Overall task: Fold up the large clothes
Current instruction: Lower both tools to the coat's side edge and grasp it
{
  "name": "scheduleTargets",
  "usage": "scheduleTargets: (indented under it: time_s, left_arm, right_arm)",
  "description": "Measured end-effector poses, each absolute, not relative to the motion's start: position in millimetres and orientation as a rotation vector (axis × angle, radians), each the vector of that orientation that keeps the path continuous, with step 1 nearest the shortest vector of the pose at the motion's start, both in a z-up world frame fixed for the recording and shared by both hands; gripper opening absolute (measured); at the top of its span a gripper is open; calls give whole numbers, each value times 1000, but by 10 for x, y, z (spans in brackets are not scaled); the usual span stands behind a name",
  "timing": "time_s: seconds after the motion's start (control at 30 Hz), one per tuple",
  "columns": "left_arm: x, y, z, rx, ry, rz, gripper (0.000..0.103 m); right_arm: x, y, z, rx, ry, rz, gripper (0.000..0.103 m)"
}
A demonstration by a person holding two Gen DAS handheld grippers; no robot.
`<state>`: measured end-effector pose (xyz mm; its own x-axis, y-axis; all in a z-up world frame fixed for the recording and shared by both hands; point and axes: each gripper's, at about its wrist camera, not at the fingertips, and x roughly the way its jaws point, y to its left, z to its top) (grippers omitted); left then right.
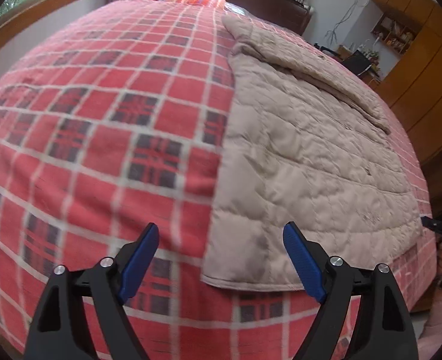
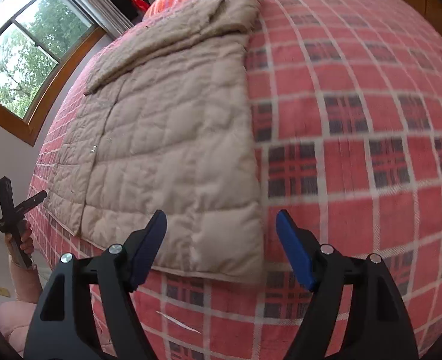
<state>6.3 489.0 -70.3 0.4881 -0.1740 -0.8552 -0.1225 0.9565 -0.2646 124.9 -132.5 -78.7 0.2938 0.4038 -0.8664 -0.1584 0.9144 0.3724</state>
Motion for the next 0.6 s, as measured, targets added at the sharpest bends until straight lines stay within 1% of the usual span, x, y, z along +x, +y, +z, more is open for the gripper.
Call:
scheduleTargets:
  time_s: [0.2,0.3,0.33,0.37,0.4,0.43,0.47,0.5,0.57,0.6]
  left_arm:
    - [88,4780,-818,-317,1101,-56,85]
    - [78,4737,-821,-309,1096,-57,83]
    - [75,4730,-818,-313,1093,-57,78]
    - [74,4729,-819,-321,1097,-49,71]
    - [75,4737,-818,-328,1097,-39,68]
    - [88,4747,-813,-333,1095,-35,61]
    - [92,4757,-803,-342,1089,-30,50]
    - [103,4769,-800,-348,1089,-25,48]
    - [110,4775,-788,-370,1088,-27,31]
    - [114,4773,-778,-375,1088,-32,27]
  right_arm:
    - [1194,-1342,-947,267,1230,391,75]
    - [1132,-1337,-974,250,1206,379,69]
    - [1118,-1340,-974,249,1201,379,63]
    - [1107,-1348,-975,262,1200,387,57]
    - [1099,-1355,-982,283,1204,406,54]
    - [1091,-1346,-991,292,1210,421,46]
    - [1086,-1340,-998,289,1212,423,42]
    - [1078,-1330,-998,277,1209,420,40]
    - [1074,-1330,-992,285,1206,435,24]
    - [1069,-1335,-988,302,1204,447,21]
